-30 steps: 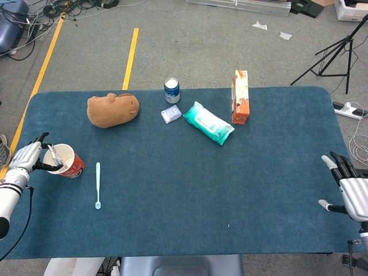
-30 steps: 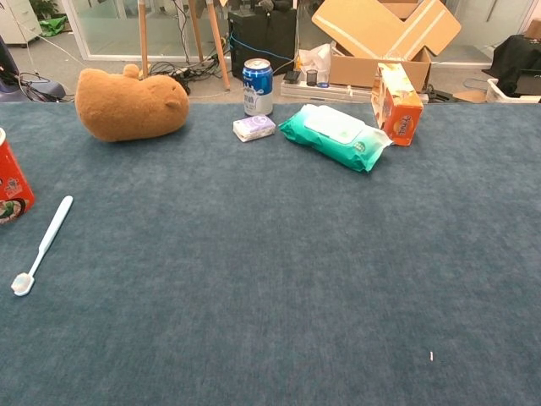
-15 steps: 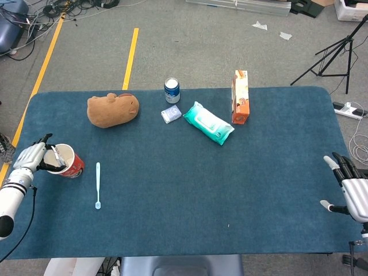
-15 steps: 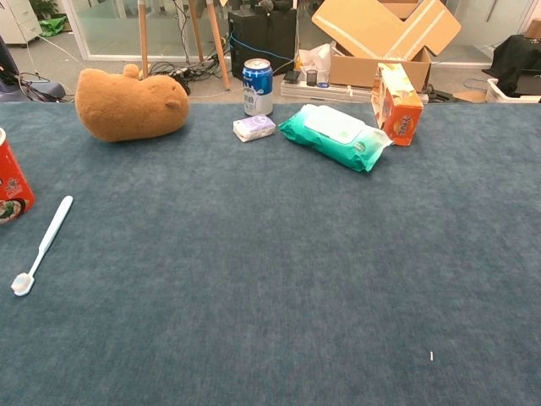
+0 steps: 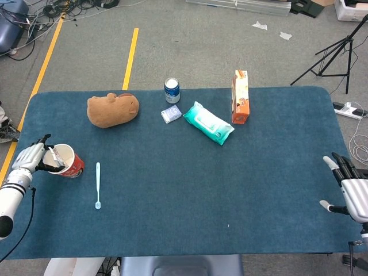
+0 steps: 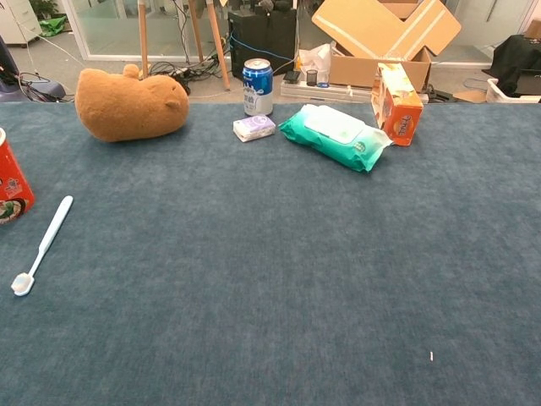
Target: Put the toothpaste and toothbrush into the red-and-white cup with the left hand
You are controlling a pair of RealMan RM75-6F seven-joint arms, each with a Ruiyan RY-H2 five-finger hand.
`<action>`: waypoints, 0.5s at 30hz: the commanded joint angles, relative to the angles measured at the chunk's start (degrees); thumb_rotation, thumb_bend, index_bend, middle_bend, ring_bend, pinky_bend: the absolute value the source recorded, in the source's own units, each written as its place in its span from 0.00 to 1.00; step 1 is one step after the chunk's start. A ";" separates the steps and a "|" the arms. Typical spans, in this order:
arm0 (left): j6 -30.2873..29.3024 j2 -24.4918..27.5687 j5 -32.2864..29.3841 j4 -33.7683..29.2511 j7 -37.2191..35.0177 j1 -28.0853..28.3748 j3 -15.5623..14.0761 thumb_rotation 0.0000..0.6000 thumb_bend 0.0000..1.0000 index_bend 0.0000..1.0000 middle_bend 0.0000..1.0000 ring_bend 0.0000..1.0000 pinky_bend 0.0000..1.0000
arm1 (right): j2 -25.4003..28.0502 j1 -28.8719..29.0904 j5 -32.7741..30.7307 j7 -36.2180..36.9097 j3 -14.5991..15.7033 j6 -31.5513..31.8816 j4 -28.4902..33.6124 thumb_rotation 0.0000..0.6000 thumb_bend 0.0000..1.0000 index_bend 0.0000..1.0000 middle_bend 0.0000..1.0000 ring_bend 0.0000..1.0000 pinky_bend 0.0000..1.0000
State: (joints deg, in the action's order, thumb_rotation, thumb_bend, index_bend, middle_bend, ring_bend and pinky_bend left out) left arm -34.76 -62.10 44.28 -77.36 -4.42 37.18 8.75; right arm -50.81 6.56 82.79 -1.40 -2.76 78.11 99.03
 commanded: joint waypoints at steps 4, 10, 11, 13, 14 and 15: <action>-0.02 0.06 0.07 -0.08 -0.14 -0.08 0.01 1.00 0.42 0.54 0.00 0.00 0.00 | -0.01 0.04 -0.01 0.00 -0.02 -0.08 -0.04 1.00 0.00 0.00 0.00 0.00 0.32; -0.14 0.20 0.16 -0.24 -0.48 -0.20 0.19 1.00 0.42 0.45 0.00 0.00 0.00 | -0.07 0.04 0.00 0.02 -0.03 -0.08 -0.10 1.00 0.00 0.00 0.00 0.00 0.32; -0.19 0.24 0.22 -0.29 -0.58 -0.24 0.24 1.00 0.42 0.44 0.00 0.00 0.00 | -0.08 0.04 0.03 0.03 -0.03 -0.07 -0.09 1.00 0.00 0.00 0.00 0.00 0.32; -0.25 0.35 0.28 -0.43 -0.75 -0.33 0.31 1.00 0.42 0.42 0.00 0.00 0.00 | -0.08 0.05 0.05 -0.01 -0.04 -0.07 -0.06 1.00 0.00 0.00 0.00 0.00 0.32; -0.33 0.42 0.38 -0.53 -0.82 -0.39 0.34 1.00 0.42 0.41 0.00 0.00 0.00 | -0.08 0.05 0.06 -0.03 -0.03 -0.09 -0.06 1.00 0.00 0.00 0.00 0.00 0.32; -0.37 0.48 0.43 -0.61 -0.88 -0.45 0.35 1.00 0.42 0.41 0.00 0.00 0.00 | -0.09 0.06 0.08 -0.04 -0.03 -0.10 -0.06 1.00 0.00 0.00 0.00 0.00 0.32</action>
State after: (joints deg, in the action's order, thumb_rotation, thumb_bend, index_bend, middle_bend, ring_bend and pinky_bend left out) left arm -35.13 -61.63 44.71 -77.98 -5.29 36.73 9.09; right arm -50.90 6.62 82.87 -1.43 -2.79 78.02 98.97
